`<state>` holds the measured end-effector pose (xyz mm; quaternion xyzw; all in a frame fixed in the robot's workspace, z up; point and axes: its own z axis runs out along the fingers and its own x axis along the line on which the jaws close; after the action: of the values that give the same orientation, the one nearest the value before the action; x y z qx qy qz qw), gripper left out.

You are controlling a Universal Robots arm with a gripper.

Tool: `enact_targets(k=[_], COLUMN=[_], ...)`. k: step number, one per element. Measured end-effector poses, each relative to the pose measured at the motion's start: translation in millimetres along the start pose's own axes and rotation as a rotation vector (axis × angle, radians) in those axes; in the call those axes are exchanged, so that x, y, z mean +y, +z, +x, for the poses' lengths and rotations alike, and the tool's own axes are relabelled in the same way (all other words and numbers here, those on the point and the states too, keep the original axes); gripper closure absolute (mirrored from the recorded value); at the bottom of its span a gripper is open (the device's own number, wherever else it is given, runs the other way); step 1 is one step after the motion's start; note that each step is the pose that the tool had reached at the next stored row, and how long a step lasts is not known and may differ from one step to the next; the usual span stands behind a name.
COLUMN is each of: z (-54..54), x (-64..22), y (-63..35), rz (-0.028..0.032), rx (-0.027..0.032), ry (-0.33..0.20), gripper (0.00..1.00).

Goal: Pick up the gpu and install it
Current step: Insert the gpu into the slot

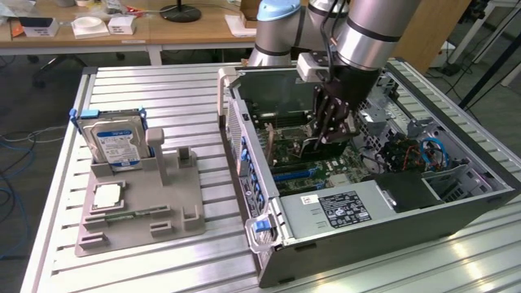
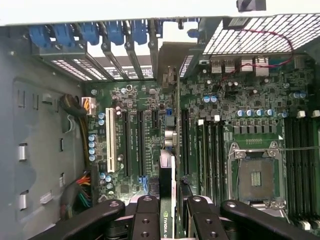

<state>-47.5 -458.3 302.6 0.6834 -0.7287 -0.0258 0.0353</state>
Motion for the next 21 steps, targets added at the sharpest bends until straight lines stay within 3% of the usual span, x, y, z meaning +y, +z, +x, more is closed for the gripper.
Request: enact_targets(k=[5, 10, 21], z=[-0.2, -0.2, 0.1], x=[0.6, 0.7, 13.7], y=[8.7, 11.5, 32.6], rz=[0.0002, 0.0008, 0.0009], rx=[-0.0002, -0.0005, 0.0017], ry=[0.000, 0.000, 0.000], gripper=[0.74, 0.74, 0.74])
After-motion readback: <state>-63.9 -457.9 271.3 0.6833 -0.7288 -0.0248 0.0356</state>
